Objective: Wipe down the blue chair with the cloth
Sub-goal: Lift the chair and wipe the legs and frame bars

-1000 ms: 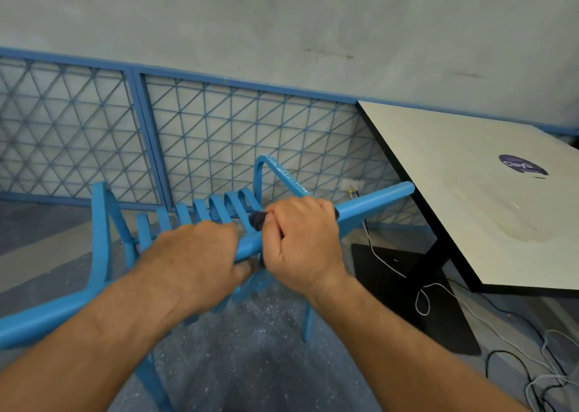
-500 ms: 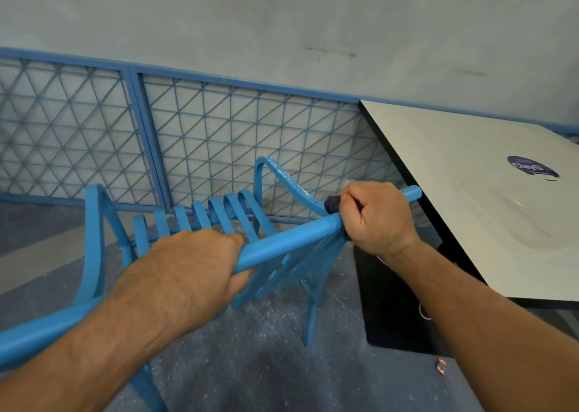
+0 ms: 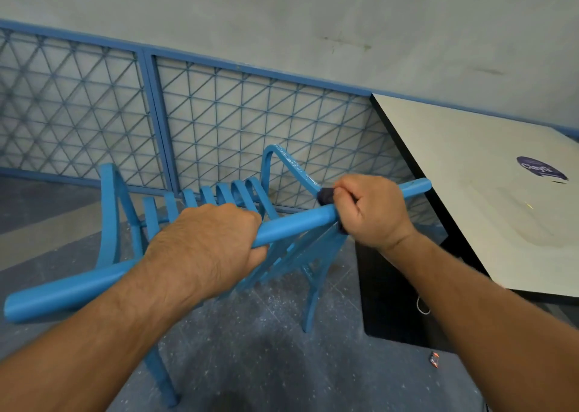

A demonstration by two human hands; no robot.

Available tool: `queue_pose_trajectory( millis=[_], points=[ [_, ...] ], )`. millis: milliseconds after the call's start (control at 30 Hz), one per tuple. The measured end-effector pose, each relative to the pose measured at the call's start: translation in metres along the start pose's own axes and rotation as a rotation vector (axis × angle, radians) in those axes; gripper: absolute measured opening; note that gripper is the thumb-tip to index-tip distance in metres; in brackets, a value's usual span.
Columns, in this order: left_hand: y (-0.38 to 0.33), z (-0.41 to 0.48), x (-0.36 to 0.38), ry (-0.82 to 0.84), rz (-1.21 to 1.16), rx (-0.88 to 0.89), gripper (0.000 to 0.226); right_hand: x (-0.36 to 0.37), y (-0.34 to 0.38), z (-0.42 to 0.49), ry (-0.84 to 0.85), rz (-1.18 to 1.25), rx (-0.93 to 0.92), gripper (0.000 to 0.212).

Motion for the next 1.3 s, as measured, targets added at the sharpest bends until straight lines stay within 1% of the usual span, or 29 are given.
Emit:
queue_pose_trajectory(
  millis=[133,200,267,333,400,500,600,667,733,867,900,967,1067,1167,1300],
  points=[
    [-0.001,0.000,-0.001,-0.020,-0.004,0.008,0.023,-0.006,-0.028,0.004,0.012,-0.055,0.178,0.045],
    [-0.002,0.001,-0.001,-0.020,-0.006,0.011,0.023,-0.005,-0.017,0.001,-0.029,-0.081,0.215,0.040],
    [-0.002,0.001,-0.001,-0.028,0.000,0.021,0.024,0.000,0.006,-0.004,-0.078,-0.076,0.191,0.033],
    [-0.002,0.001,-0.001,-0.036,0.008,0.041,0.028,0.007,0.030,-0.009,-0.105,-0.033,0.124,0.028],
    [-0.001,0.001,0.000,-0.044,0.021,0.057,0.029,0.013,0.040,-0.010,-0.079,-0.004,0.053,0.029],
    [0.004,-0.002,0.000,-0.051,0.040,0.067,0.028,0.009,0.027,-0.005,-0.045,-0.025,-0.014,0.033],
    [0.013,-0.004,0.001,-0.041,0.062,0.073,0.026,0.000,-0.006,0.000,-0.014,-0.048,0.069,0.033],
    [0.026,-0.006,0.004,-0.020,0.063,0.073,0.028,-0.001,-0.010,0.003,-0.017,-0.062,0.138,0.032],
    [0.047,-0.010,0.006,0.000,0.097,0.065,0.028,0.006,0.005,0.005,-0.008,-0.095,0.179,0.033],
    [0.097,-0.023,0.007,0.047,0.135,-0.052,0.034,0.021,0.051,-0.004,-0.041,-0.181,0.177,0.030],
    [0.095,-0.023,0.007,0.043,0.126,-0.058,0.034,0.022,0.056,-0.007,-0.056,-0.184,0.185,0.030],
    [0.069,-0.014,0.005,0.012,0.085,-0.020,0.030,0.021,0.058,-0.012,-0.085,-0.170,0.190,0.029],
    [0.025,0.007,0.001,-0.082,0.057,-0.006,0.030,0.018,0.059,-0.013,-0.099,-0.150,0.146,0.029],
    [0.024,0.015,0.003,-0.083,0.054,-0.052,0.034,0.013,0.050,-0.013,-0.075,-0.146,0.118,0.030],
    [0.020,0.010,0.000,-0.133,0.061,0.017,0.026,-0.017,0.017,-0.022,-0.150,-0.188,0.145,0.031]
  ],
)
Point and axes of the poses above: each hand's wrist, its own z-axis towards the middle knuckle, its own x-axis out of the palm, y = z × x, the point moved 9 cm from there along z, towards the middle knuckle, and after that the axes turned 9 degrees about z, right-handed, at the moved point
